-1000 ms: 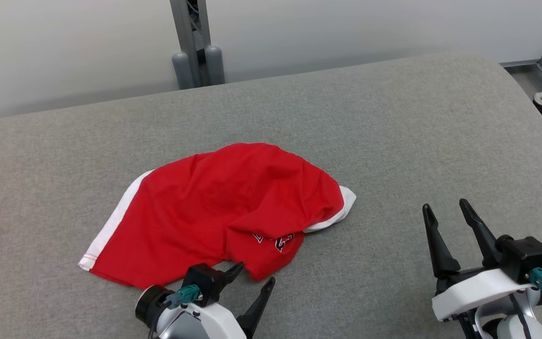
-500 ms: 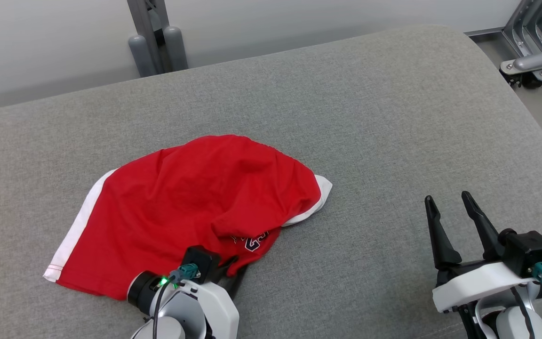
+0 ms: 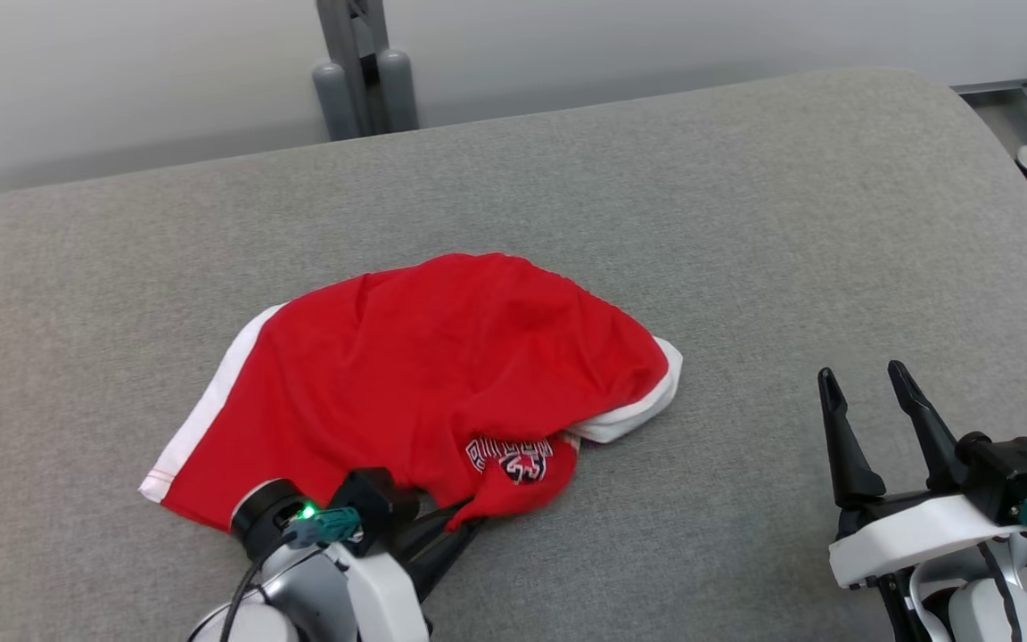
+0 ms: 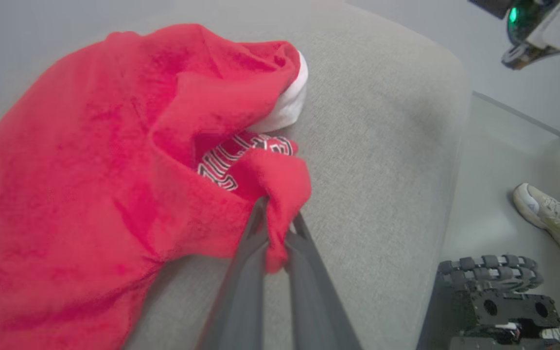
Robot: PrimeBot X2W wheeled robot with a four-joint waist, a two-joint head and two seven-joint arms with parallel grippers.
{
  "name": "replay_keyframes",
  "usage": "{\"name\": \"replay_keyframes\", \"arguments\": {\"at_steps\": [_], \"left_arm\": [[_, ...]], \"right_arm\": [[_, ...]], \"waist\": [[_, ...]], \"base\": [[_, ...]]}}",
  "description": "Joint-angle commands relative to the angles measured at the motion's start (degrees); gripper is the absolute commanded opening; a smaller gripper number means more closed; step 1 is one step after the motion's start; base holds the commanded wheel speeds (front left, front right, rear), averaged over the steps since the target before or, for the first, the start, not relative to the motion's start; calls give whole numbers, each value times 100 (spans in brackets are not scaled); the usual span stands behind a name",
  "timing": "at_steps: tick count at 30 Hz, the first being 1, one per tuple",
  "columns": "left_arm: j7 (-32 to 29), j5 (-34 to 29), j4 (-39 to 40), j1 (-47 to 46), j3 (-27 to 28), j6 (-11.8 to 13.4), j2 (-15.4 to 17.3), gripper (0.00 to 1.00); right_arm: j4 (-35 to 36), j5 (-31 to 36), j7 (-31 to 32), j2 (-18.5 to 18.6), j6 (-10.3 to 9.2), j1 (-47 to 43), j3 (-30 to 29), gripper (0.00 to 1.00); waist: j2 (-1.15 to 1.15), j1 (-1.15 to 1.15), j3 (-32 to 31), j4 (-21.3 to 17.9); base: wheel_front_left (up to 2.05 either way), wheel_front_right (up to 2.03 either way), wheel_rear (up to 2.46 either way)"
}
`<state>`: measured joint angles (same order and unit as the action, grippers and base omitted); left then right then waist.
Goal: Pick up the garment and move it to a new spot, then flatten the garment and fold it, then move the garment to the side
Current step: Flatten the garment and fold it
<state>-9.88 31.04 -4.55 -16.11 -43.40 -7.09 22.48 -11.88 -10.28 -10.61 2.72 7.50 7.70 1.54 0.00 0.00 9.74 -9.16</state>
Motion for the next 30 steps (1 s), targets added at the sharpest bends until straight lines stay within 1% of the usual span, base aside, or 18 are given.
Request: {"name": "replay_keyframes", "arguments": {"at_steps": [1,5,9,10,13,15,16,18,21,26,30], "left_arm": [[-65,81,176,77,-3,-39,112,0],[-574,339,1129,212,-54,-38,692,0],[-1037,487,1834,251,18,-34,1293,0],[-1142,599,1970,277,52,-35,1412,0],[-1421,671,2253,224,192,-15,1815,0],[-1536,691,2316,129,319,35,2008,0],[-1594,803,2275,139,369,46,2056,0],[-1609,937,2120,28,473,41,2089,0],[-1593,1051,1656,-163,477,15,1971,0],[-1471,1257,548,-584,407,-22,1583,0],[-1180,1284,-362,-911,369,-27,1224,1]], "right_arm": [[-5,14,-32,33,-2,45,-33,100],[-8,36,-42,32,-2,36,-75,100],[13,73,-22,30,-2,-5,-155,100],[20,80,-12,30,-2,-9,-176,100],[42,102,25,31,-2,-2,-205,100],[58,99,43,30,-2,27,-199,100],[62,101,48,31,-2,46,-189,100],[72,111,52,31,-2,79,-179,100],[82,115,78,31,-2,113,-146,100],[84,114,100,32,-2,223,-70,100],[52,109,90,32,-2,255,-100,100]], "waist": [[0,0,-25,71],[0,0,-58,206],[0,0,-87,347],[0,0,-95,381],[0,0,-112,468],[0,0,-115,512],[0,0,-116,523],[0,0,-106,543],[0,0,-77,537],[0,0,8,417],[0,0,41,335]], "base": [[0,0,0],[0,0,0],[0,0,0],[0,0,0],[0,0,0],[0,0,0],[0,0,0],[0,0,0],[0,0,0],[0,0,0],[0,0,0]]}}
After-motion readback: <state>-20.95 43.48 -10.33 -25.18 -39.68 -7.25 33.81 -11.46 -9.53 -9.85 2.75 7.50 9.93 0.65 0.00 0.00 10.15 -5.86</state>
